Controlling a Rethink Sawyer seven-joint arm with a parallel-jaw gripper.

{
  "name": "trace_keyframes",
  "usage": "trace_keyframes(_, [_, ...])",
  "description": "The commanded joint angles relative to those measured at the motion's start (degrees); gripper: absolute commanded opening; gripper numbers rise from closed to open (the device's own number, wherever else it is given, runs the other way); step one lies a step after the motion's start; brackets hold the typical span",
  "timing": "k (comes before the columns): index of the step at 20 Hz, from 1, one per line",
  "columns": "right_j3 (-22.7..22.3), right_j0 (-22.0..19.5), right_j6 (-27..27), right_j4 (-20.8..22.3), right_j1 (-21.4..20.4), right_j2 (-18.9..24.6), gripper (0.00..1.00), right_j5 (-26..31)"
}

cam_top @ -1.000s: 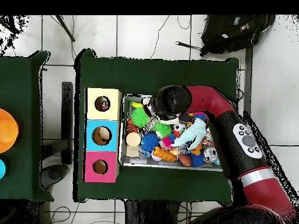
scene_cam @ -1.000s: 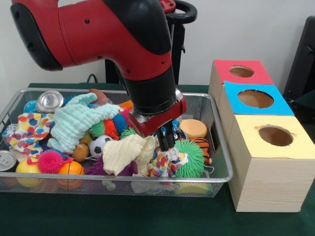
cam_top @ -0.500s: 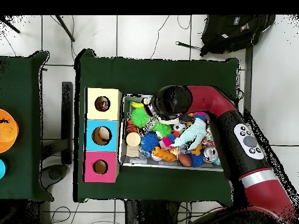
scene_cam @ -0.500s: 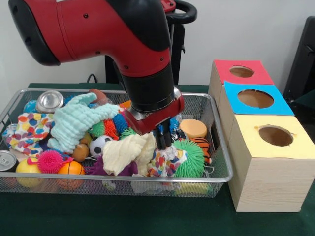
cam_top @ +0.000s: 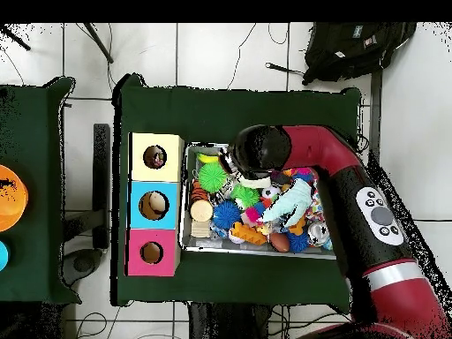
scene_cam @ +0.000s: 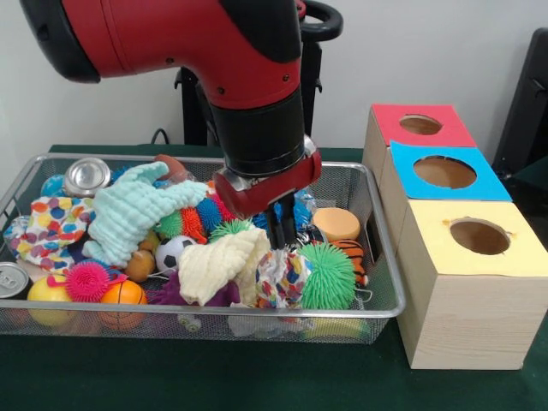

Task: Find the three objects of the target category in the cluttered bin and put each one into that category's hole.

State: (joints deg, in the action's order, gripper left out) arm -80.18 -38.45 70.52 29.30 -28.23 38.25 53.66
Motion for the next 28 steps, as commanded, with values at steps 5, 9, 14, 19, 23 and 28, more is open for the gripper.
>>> trace_keyframes(5, [-0.2,3.6,4.9,-3.8,-2.4,-4.9,0.0,9.7])
trace_keyframes(9, [1.2,4.5,4.9,-4.6,-2.1,-5.5,0.0,11.0])
trace_keyframes(14, [3.9,5.4,1.8,-4.1,0.4,-5.2,0.0,11.2])
trace_keyframes(19, [6.8,5.9,0.2,-3.8,1.8,-5.4,0.0,12.9])
trace_keyframes(23, [9.9,6.4,-1.8,-3.2,3.0,-5.1,0.0,14.1])
trace_keyframes(28, [12.9,6.6,-2.8,-2.9,4.0,-5.1,0.0,16.0])
